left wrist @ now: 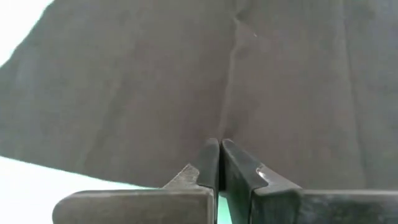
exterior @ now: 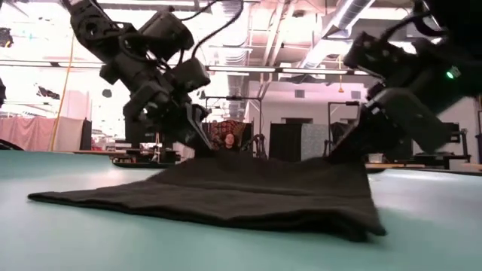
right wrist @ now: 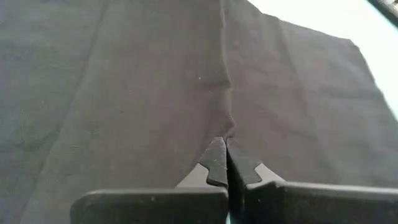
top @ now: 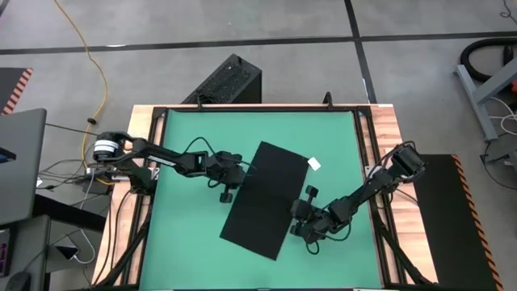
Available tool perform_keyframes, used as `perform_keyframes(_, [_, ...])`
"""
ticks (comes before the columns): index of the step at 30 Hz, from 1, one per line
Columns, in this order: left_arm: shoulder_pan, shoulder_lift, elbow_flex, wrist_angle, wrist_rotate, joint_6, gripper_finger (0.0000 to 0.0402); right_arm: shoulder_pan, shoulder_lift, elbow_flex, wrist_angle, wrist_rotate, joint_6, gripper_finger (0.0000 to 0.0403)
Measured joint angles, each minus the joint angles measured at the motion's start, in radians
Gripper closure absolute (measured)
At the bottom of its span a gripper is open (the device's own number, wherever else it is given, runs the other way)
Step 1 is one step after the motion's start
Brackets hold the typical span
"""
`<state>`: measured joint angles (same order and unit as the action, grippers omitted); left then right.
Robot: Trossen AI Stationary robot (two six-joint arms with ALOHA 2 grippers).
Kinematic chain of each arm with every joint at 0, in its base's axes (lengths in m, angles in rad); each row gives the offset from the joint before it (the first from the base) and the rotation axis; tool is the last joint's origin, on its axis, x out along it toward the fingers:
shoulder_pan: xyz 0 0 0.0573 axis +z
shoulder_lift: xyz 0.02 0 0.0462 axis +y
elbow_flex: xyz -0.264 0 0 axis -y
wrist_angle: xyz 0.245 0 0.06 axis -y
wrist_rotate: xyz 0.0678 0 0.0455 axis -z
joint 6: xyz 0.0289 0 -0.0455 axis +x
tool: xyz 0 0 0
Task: Roll towel
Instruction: Fold the black towel
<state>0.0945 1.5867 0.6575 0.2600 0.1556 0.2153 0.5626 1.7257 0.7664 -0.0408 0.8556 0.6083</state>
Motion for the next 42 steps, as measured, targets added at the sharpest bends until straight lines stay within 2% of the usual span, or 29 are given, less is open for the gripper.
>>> perform_keyframes(3, [-0.004,-0.065,-0.001,-0.029,-0.022,0.001,0.0401,-0.018,-0.006,0.047,-0.070,0.017,-0.016,0.0398])
perform_keyframes(10, [-0.009,-0.192,-0.001,-0.126,-0.106,0.036,0.0401,-0.060,-0.049,0.154,-0.233,0.132,-0.123,0.0398])
perform_keyframes(14, [-0.008,-0.245,-0.001,-0.171,-0.196,0.068,0.0401,-0.100,-0.111,0.186,-0.296,0.166,-0.178,0.0398])
perform_keyframes(20, [0.010,-0.283,-0.001,-0.138,-0.372,0.148,0.0401,-0.203,-0.187,0.186,-0.298,0.222,-0.298,0.0398])
perform_keyframes(26, [0.089,-0.288,-0.001,-0.066,-0.442,0.237,0.0401,-0.333,-0.224,0.186,-0.245,0.228,-0.499,0.0397])
perform_keyframes(31, [0.186,-0.288,-0.001,0.019,-0.449,0.330,0.0401,-0.442,-0.226,0.186,-0.169,0.290,-0.660,0.0397])
perform_keyframes(36, [0.274,-0.288,-0.001,0.122,-0.437,0.449,0.0402,-0.557,-0.226,0.186,-0.029,0.285,-0.831,0.0397])
perform_keyframes(42, [0.369,-0.288,-0.001,0.234,-0.423,0.576,0.0401,-0.674,-0.226,0.186,0.222,0.217,-1.046,0.0397])
